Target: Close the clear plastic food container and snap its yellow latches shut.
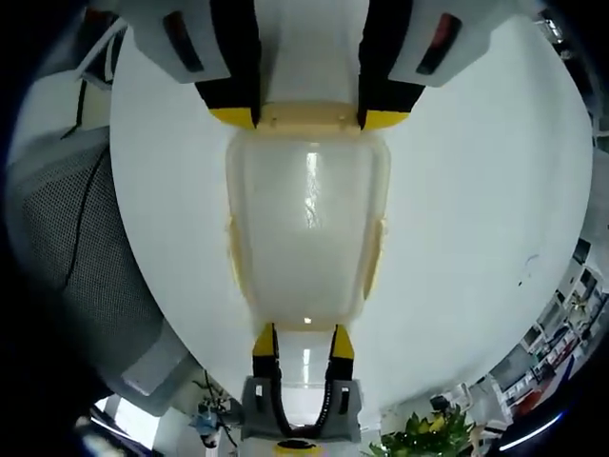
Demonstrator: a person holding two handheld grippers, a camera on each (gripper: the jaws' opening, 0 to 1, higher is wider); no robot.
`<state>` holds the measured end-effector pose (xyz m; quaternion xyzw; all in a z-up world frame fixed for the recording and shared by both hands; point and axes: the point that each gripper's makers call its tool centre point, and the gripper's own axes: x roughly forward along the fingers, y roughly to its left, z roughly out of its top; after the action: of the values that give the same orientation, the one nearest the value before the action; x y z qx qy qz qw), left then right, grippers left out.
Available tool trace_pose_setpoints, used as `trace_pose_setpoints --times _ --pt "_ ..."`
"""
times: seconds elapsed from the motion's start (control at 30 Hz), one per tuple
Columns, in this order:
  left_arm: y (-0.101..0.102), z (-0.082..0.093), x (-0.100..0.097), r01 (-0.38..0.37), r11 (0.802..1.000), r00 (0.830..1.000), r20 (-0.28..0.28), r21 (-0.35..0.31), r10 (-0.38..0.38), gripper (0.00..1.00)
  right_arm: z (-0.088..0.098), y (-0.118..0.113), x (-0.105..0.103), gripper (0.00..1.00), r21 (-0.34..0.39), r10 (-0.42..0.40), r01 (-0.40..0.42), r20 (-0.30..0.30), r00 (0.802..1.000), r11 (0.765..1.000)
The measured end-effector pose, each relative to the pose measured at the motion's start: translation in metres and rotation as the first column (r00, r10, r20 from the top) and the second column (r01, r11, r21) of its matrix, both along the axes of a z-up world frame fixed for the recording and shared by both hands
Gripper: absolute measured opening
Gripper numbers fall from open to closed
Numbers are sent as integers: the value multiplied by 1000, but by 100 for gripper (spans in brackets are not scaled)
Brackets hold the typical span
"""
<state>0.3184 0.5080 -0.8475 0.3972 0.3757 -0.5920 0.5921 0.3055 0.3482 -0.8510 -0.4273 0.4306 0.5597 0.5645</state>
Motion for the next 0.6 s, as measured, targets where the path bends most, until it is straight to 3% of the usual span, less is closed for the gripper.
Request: trace_pose_setpoints --times 0.13,0.23,0.37,0.6 --pt "5 0 -1 -21 1000 1000 -8 2 21 33 5 2 2 37 68 -1 3 -27 1000 998" --pt "5 5 1 -34 999 999 16 7 34 33 12 5 0 36 56 6 -6 -11 1000 998" --pt "-2 14 -7 -65 998 998 -25 -27 64 34 13 -3 0 36 26 25 -25 -7 1000 999" --pt "-5 32 -5 -47 998 999 -16 -40 46 33 23 -7 -1 36 32 8 -7 -5 1000 999"
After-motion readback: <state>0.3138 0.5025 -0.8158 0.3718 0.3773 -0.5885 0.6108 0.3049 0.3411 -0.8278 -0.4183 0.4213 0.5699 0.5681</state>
